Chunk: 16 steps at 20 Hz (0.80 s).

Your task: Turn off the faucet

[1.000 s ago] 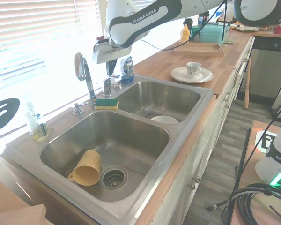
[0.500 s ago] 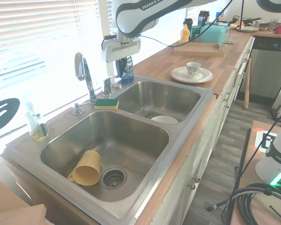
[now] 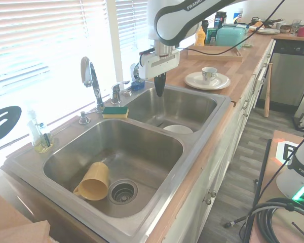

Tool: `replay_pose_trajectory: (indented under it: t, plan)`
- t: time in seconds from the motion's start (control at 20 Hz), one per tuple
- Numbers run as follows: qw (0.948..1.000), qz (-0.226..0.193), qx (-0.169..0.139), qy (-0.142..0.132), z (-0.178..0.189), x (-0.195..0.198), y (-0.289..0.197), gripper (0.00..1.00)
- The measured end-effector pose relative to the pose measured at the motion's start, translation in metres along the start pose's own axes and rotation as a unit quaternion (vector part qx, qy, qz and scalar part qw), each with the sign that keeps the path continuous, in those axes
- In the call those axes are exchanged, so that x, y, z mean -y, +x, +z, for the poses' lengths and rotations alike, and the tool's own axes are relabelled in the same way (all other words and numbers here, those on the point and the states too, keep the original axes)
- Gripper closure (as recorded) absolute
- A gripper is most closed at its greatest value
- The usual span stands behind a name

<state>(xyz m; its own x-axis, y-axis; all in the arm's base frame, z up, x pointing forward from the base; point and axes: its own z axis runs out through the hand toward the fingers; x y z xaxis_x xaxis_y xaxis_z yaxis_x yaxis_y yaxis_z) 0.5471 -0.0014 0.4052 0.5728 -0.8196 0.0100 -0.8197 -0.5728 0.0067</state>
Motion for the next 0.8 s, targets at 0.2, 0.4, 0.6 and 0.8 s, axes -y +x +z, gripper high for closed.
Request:
replay_pose_trajectory:
  t: [0.2,0.4,0.6,0.8]
  plan:
    - [0.9999,0.0,0.01,-0.009,0.015,-0.041,-0.023,1.0]
    - [0.9999,-0.007,0.01,-0.007,0.027,-0.08,-0.057,0.0]
    - [0.9999,-0.01,0.005,0.003,0.02,-0.109,-0.085,0.0]
    - [0.9999,-0.01,0.004,0.005,0.019,-0.117,-0.094,0.0]
